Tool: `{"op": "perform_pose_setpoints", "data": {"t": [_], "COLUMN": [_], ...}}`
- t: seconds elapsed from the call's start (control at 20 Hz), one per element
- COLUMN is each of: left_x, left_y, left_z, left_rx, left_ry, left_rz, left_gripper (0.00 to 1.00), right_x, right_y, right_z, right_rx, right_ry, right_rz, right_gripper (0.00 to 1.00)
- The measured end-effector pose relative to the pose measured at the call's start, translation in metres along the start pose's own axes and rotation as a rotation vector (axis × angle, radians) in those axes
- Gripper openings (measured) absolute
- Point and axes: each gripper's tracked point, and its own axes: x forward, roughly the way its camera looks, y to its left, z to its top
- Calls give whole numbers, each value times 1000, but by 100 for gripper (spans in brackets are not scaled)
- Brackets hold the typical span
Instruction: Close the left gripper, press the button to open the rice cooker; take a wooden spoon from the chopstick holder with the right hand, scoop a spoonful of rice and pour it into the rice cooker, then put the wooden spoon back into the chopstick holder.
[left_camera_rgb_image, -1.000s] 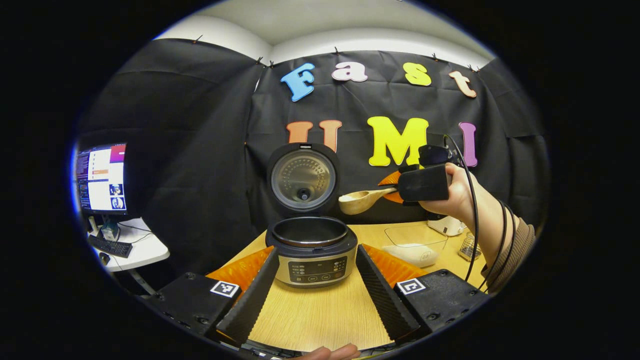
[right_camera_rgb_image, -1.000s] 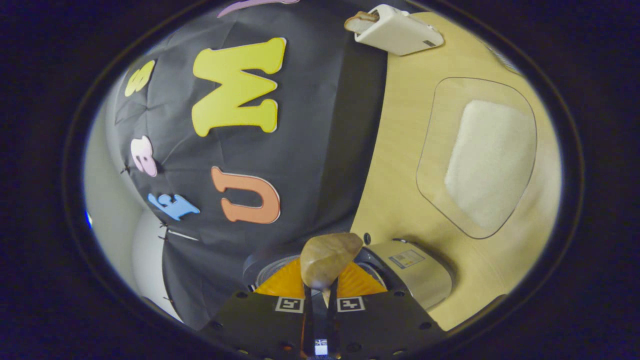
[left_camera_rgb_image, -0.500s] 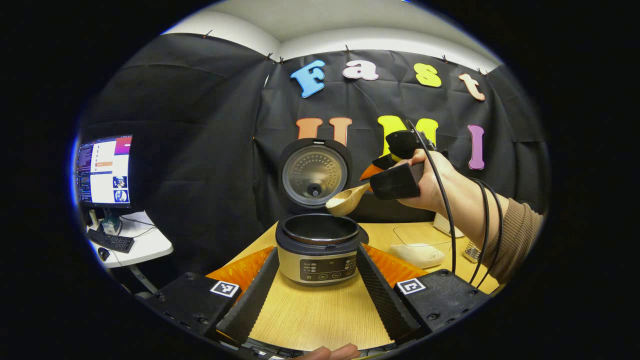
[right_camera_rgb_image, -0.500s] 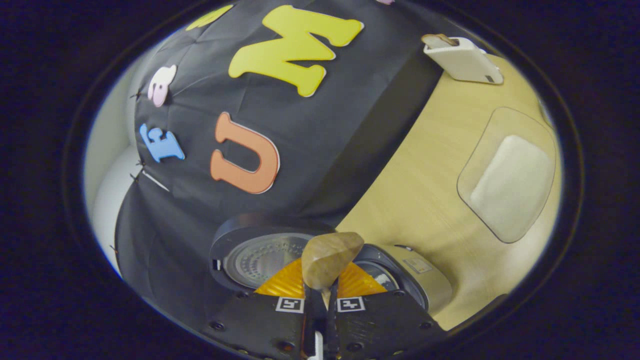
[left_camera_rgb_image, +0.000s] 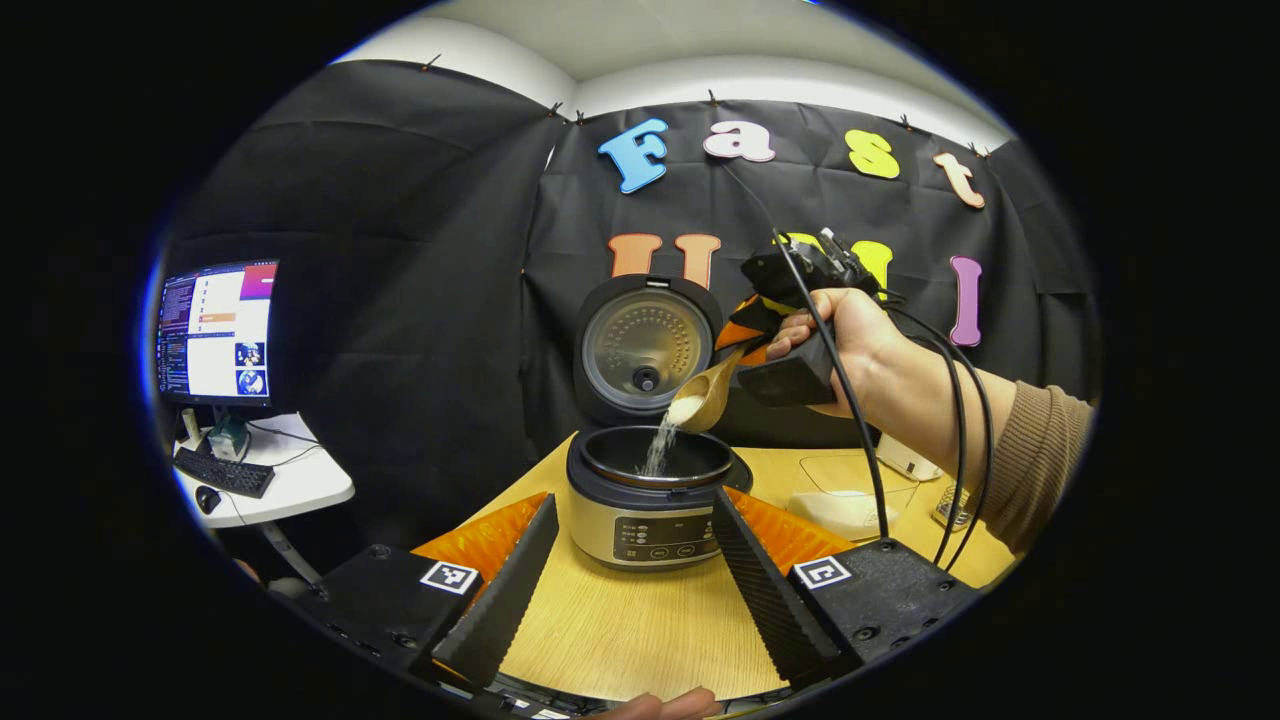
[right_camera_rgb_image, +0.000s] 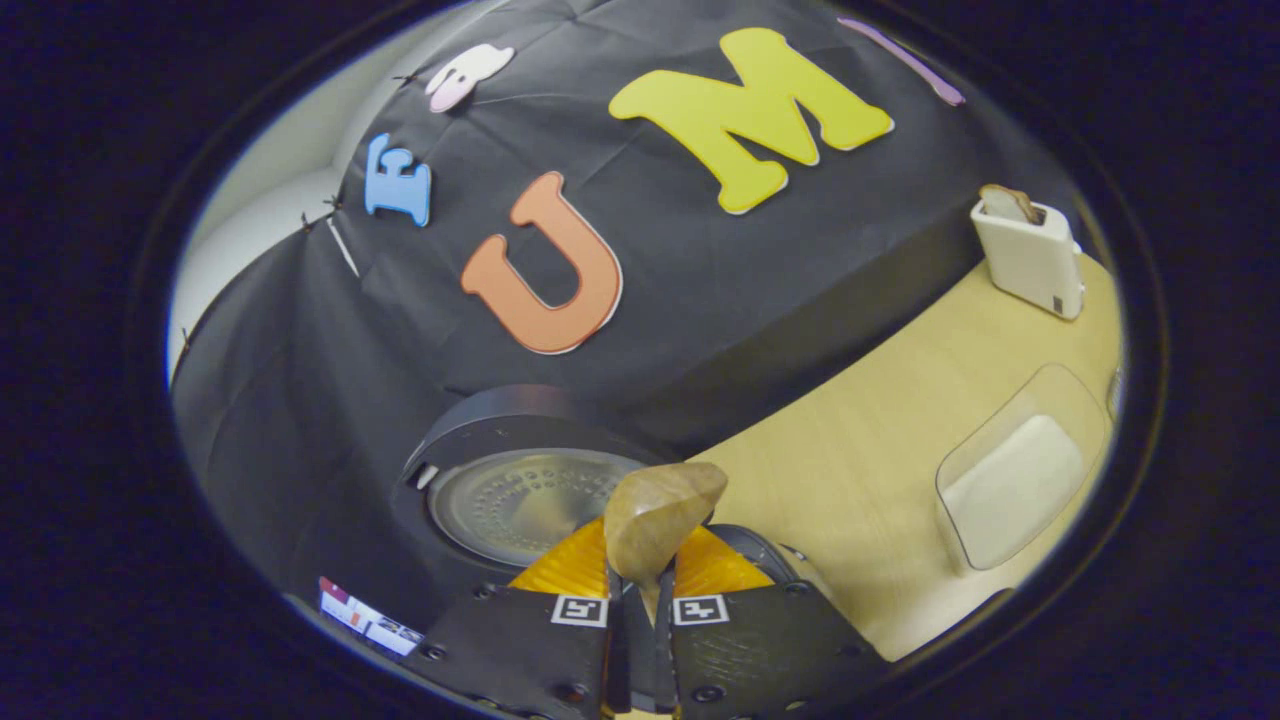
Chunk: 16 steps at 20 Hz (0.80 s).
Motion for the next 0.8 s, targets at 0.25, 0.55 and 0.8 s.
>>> {"op": "perform_pose_setpoints", "data": {"t": [0.25,0.55,0.8], "left_x": [-1,-2,-3], "left_y": [-5,-2,8], "left_z": [1,1,1], "left_rx": [27,21,13], "left_ry": [-8,-7,-1], "left_rz": [-3,2,46], "left_gripper": [99,99,98], "right_x": [4,0,-10], "right_y": [12,42,73], "right_z": [-7,-15,-16], "right_rx": [-184,-413,-665], "right_ry": [11,-25,-95], "right_rz": [34,26,14], "right_gripper": [9,9,9]}}
